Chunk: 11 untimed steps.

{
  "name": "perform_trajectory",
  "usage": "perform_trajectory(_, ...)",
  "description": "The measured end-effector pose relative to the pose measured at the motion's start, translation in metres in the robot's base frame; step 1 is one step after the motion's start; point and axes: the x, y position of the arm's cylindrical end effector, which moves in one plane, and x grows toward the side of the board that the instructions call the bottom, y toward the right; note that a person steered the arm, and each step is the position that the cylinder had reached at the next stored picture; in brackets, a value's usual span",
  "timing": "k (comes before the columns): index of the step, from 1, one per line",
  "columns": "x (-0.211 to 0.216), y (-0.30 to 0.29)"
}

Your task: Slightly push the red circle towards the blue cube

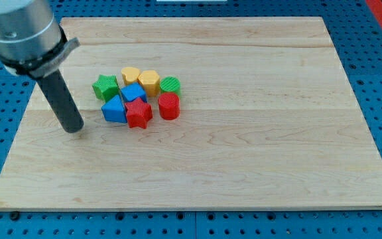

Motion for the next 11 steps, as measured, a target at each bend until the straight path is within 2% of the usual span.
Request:
perform_trajectory(2, 0.009, 0.049)
perform_trajectory(4, 0.02, 0.126)
perform_trajectory(5, 0.016, 0.173)
perform_trajectory(6, 0.0, 0.19)
perform_trajectory(9, -0.028, 0.167)
perform_trajectory(11, -0.028, 0.181)
